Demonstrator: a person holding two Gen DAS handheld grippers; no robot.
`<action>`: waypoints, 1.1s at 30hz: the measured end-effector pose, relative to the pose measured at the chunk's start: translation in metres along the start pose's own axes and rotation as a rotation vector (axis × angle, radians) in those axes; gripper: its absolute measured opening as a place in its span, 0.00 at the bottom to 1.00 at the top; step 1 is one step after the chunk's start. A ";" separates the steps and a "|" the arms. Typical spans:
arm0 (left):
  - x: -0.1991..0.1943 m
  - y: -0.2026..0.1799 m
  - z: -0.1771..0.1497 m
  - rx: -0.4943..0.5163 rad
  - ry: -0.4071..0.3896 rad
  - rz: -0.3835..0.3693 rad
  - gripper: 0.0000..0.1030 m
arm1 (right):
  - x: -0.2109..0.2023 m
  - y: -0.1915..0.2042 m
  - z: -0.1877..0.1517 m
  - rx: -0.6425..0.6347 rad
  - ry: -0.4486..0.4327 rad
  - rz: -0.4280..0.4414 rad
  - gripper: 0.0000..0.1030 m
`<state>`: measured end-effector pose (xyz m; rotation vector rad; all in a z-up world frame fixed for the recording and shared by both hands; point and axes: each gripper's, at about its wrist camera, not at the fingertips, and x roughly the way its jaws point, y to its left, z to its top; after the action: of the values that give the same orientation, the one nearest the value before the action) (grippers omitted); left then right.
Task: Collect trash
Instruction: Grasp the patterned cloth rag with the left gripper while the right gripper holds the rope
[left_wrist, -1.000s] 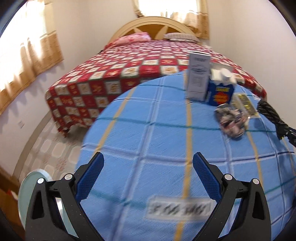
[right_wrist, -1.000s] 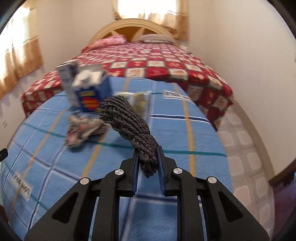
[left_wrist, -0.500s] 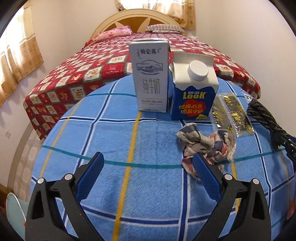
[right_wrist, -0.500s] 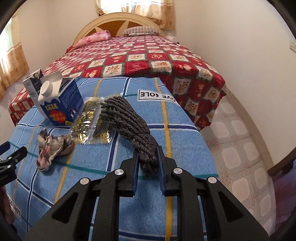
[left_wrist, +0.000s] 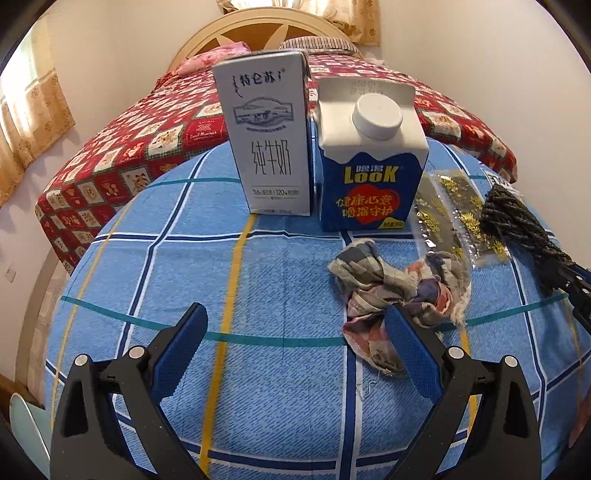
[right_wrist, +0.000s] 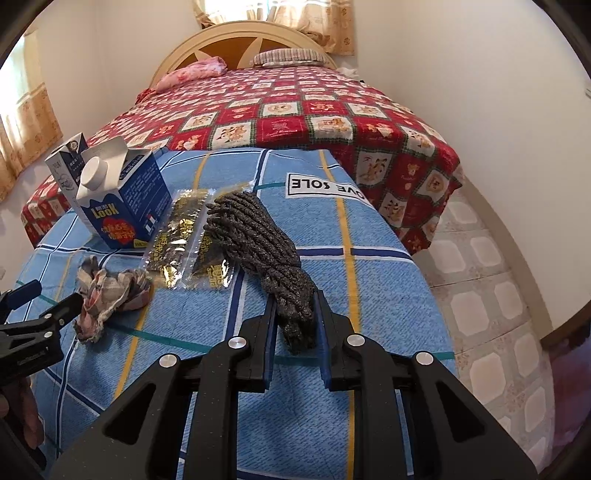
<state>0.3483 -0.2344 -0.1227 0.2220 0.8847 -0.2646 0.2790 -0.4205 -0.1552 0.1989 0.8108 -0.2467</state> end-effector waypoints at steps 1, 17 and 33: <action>0.001 -0.001 0.000 0.005 0.002 -0.001 0.92 | 0.001 0.000 -0.001 0.000 0.000 0.001 0.19; 0.003 -0.033 -0.005 0.146 -0.009 -0.144 0.11 | 0.003 0.008 -0.002 0.000 0.003 0.033 0.20; -0.047 0.017 -0.018 0.103 -0.069 -0.098 0.05 | -0.028 0.031 -0.019 -0.015 -0.035 0.068 0.20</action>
<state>0.3120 -0.2065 -0.0959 0.2641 0.8157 -0.4071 0.2563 -0.3820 -0.1451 0.2069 0.7692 -0.1801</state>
